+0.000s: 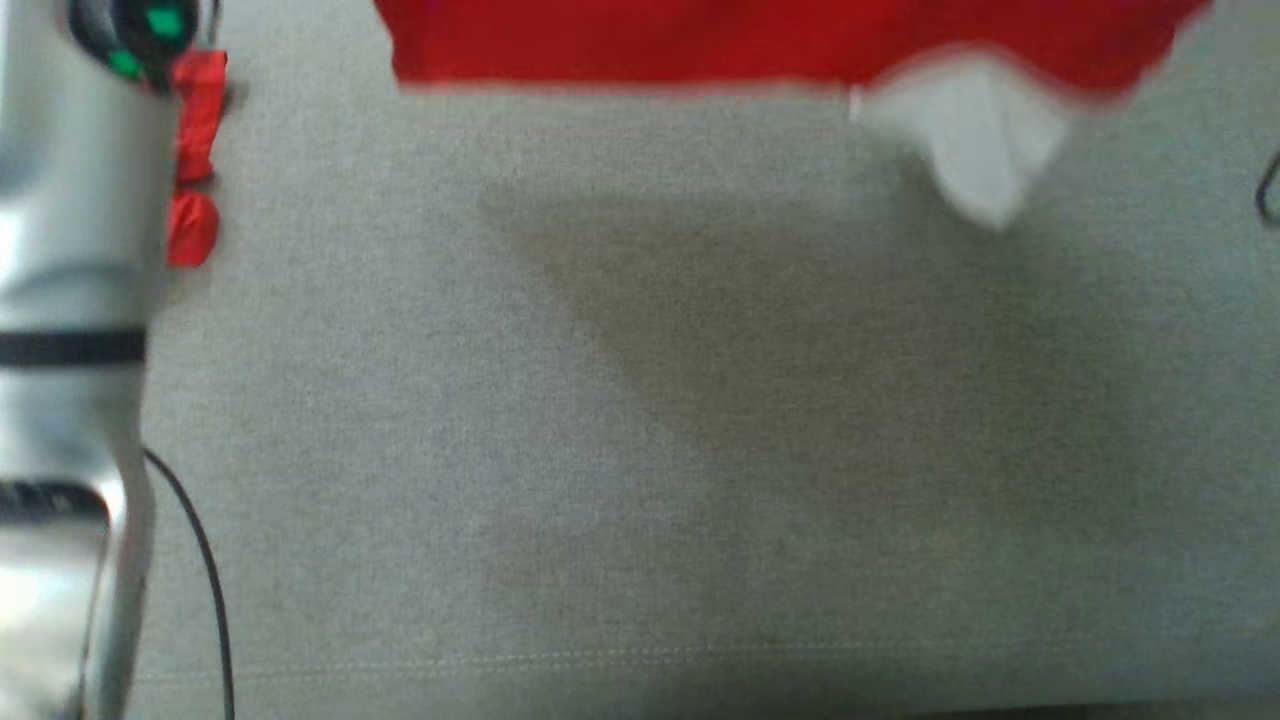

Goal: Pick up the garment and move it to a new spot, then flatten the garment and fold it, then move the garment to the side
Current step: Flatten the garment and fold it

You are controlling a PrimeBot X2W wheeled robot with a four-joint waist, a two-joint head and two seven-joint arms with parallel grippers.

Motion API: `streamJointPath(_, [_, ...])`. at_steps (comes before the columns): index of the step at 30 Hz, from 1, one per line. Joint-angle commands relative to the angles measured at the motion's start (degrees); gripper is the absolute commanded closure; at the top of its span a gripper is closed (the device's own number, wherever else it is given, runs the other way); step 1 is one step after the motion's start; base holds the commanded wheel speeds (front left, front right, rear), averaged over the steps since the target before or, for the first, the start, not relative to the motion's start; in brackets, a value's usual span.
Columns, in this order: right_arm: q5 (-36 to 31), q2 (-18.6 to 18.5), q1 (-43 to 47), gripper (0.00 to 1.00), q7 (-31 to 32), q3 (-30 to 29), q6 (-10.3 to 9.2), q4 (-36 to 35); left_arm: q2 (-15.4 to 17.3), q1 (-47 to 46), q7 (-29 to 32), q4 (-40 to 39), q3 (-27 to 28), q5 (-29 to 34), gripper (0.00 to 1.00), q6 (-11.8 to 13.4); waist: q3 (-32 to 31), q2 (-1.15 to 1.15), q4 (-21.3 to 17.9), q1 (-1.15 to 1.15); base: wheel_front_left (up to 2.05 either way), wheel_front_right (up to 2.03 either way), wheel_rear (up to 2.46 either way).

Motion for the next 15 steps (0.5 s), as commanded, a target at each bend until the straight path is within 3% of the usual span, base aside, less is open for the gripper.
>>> streamJointPath(1, [0.4, 1.2, -3.1, 1.0, -1.1, 0.7, -0.05, -0.8, 2.2, -4.0, -0.4, -1.0, 1.8, 0.7, 1.0, -0.2, 0.6, 0.0, 0.2, -0.01, 0.0, 0.0, 0.0])
streamJointPath(8, [4.0, 4.3, -15.8, 1.0, -8.3, 5.9, -0.05, 17.1, -0.7, -11.8, -1.2, 7.9, 4.8, 4.2, 1.0, -1.8, 4.6, 0.0, 0.9, -0.01, 0.0, 0.0, 0.0])
streamJointPath(15, [7.5, 7.0, -13.3, 1.0, -8.8, 12.2, -0.05, 30.3, -3.3, -8.1, -1.2, 20.3, 5.1, 5.1, 1.0, -3.2, 7.0, 0.0, 0.7, -0.01, 0.0, 0.0, 0.0])
